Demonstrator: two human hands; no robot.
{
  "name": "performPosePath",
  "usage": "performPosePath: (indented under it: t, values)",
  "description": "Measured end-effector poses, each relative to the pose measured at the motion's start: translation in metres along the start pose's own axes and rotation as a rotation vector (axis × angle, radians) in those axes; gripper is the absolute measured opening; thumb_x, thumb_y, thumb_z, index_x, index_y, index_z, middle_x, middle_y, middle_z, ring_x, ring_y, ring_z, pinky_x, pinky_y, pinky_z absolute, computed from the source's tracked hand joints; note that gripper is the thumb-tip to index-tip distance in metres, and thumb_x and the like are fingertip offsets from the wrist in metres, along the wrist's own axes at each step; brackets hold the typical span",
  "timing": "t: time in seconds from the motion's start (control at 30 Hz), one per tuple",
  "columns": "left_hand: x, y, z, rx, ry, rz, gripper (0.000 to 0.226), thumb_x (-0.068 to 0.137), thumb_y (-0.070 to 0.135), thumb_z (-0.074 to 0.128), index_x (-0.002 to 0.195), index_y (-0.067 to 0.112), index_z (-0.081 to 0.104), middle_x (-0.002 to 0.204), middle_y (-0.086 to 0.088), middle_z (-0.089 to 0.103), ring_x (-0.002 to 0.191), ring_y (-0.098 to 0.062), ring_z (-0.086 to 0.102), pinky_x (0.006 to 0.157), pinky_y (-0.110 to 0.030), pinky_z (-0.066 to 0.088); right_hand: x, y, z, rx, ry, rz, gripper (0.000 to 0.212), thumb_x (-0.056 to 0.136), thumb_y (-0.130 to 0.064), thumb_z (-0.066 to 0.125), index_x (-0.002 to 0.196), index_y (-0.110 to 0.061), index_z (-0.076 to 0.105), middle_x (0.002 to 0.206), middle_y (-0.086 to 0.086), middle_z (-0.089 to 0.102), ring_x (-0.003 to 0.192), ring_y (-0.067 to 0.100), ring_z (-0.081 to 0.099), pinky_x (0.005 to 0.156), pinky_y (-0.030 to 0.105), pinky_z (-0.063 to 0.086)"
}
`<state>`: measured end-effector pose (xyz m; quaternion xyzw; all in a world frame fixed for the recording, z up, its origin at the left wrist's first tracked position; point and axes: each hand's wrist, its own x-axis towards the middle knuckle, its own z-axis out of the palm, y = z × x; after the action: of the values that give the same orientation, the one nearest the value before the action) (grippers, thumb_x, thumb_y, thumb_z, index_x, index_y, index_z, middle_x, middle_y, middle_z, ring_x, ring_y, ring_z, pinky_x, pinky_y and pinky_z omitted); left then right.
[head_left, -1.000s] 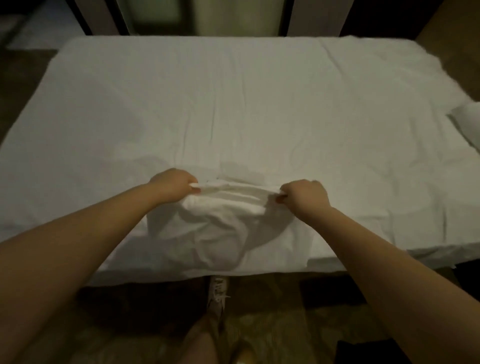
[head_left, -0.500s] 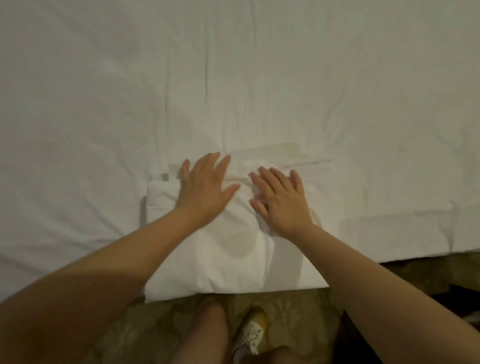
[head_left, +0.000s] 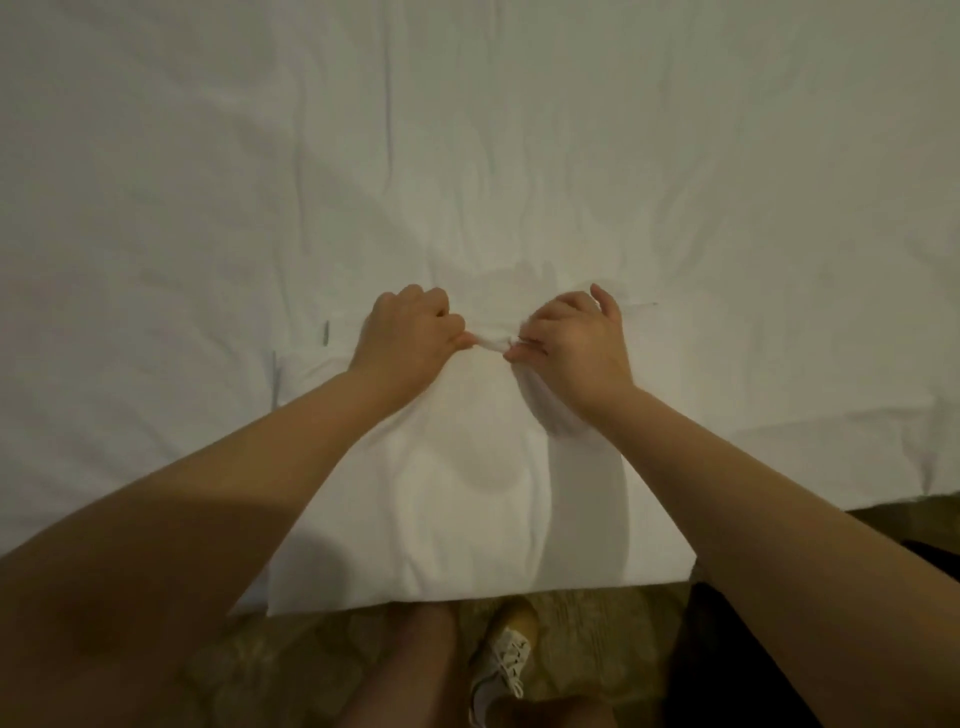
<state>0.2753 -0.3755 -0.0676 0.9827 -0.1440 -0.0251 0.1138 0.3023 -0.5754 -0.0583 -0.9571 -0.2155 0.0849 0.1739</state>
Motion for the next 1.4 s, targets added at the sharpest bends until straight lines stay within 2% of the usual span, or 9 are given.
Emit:
performPosePath:
  t: [0.1, 0.2, 0.43, 0.53, 0.67, 0.87, 1.03, 1.17, 1.4]
  values:
    - [0.003, 0.004, 0.019, -0.098, -0.191, -0.197, 0.031, 0.091, 0.038, 0.054, 0.102, 0.014, 0.07, 0.128, -0.006, 0.051, 0.112, -0.03, 0.045, 0.088, -0.038, 0.03, 0.021, -0.006, 0.006, 0.066, -0.365, 0.094, 0.062, 0.075, -0.048, 0.07, 0.13, -0.027, 0.05, 0.14, -0.002, 0.042, 0.13, 0.023, 0.038, 0.111, 0.04, 0.022]
    - [0.004, 0.005, 0.021, -0.161, -0.221, -0.269, 0.044, 0.09, 0.042, 0.054, 0.119, 0.009, 0.053, 0.125, -0.011, 0.053, 0.111, -0.031, 0.047, 0.091, -0.038, 0.031, 0.029, -0.013, 0.004, 0.008, -0.567, 0.077, 0.094, 0.066, -0.066, 0.07, 0.143, -0.025, 0.032, 0.143, 0.0, 0.039, 0.13, 0.024, 0.037, 0.107, 0.038, 0.03]
    - [0.0, 0.003, -0.012, -0.293, -0.684, -0.202, 0.044, 0.098, 0.048, 0.032, 0.114, 0.022, 0.064, 0.12, -0.004, 0.064, 0.108, -0.024, 0.056, 0.089, -0.032, 0.039, 0.023, -0.03, -0.013, -0.041, -0.948, 0.086, 0.085, 0.064, -0.069, 0.07, 0.132, -0.022, 0.051, 0.128, -0.001, 0.057, 0.12, 0.022, 0.051, 0.094, 0.032, 0.04]
    - [-0.019, 0.016, -0.028, -0.232, -0.661, -0.183, 0.054, 0.094, 0.058, 0.032, 0.109, 0.021, 0.069, 0.114, -0.003, 0.067, 0.103, -0.021, 0.059, 0.088, -0.032, 0.043, 0.006, -0.041, -0.026, 0.055, -0.956, 0.074, 0.076, 0.067, -0.059, 0.074, 0.129, -0.019, 0.055, 0.125, 0.001, 0.059, 0.116, 0.023, 0.054, 0.087, 0.028, 0.037]
    - [-0.029, 0.052, -0.06, -0.064, -0.488, -0.065, 0.082, 0.07, 0.071, 0.006, 0.099, 0.027, 0.069, 0.105, 0.001, 0.069, 0.095, -0.019, 0.061, 0.074, -0.028, 0.039, -0.034, -0.043, -0.062, 0.202, -0.859, 0.079, 0.044, 0.071, -0.046, 0.077, 0.103, -0.016, 0.067, 0.1, 0.005, 0.065, 0.09, 0.022, 0.059, 0.074, 0.028, 0.041]
    - [0.032, 0.151, -0.143, 0.048, -0.418, 0.142, 0.051, 0.096, 0.055, 0.03, 0.088, 0.019, 0.065, 0.092, 0.0, 0.067, 0.087, -0.02, 0.06, 0.072, -0.03, 0.037, -0.104, 0.002, -0.17, 0.387, -0.533, 0.202, 0.034, 0.071, -0.045, 0.076, 0.087, -0.016, 0.068, 0.088, 0.001, 0.067, 0.083, 0.019, 0.06, 0.072, 0.031, 0.046]
    - [0.089, 0.266, -0.202, 0.174, 0.002, 0.231, 0.065, 0.087, 0.059, 0.013, 0.109, 0.025, 0.064, 0.113, 0.005, 0.063, 0.108, -0.018, 0.053, 0.095, -0.035, 0.03, -0.157, 0.07, -0.287, 0.436, -0.232, 0.339, 0.033, 0.072, -0.039, 0.077, 0.095, -0.016, 0.071, 0.095, 0.003, 0.069, 0.088, 0.021, 0.061, 0.076, 0.031, 0.045]
    - [0.114, 0.352, -0.229, 0.002, 0.342, 0.302, 0.055, 0.085, 0.047, 0.032, 0.118, 0.012, 0.058, 0.121, -0.012, 0.06, 0.11, -0.033, 0.058, 0.093, -0.046, 0.043, -0.21, 0.132, -0.367, 0.484, 0.042, 0.489, 0.033, 0.065, -0.042, 0.082, 0.081, -0.015, 0.072, 0.082, 0.002, 0.071, 0.08, 0.018, 0.064, 0.073, 0.032, 0.049]
    - [0.168, 0.453, -0.211, -0.276, 0.139, 0.281, 0.073, 0.087, 0.065, 0.028, 0.149, 0.028, 0.016, 0.156, 0.0, 0.016, 0.14, -0.021, 0.023, 0.108, -0.038, 0.03, -0.25, 0.23, -0.435, 0.44, 0.337, 0.664, 0.048, 0.062, -0.055, 0.078, 0.086, -0.015, 0.069, 0.083, 0.001, 0.069, 0.081, 0.019, 0.062, 0.073, 0.035, 0.05]
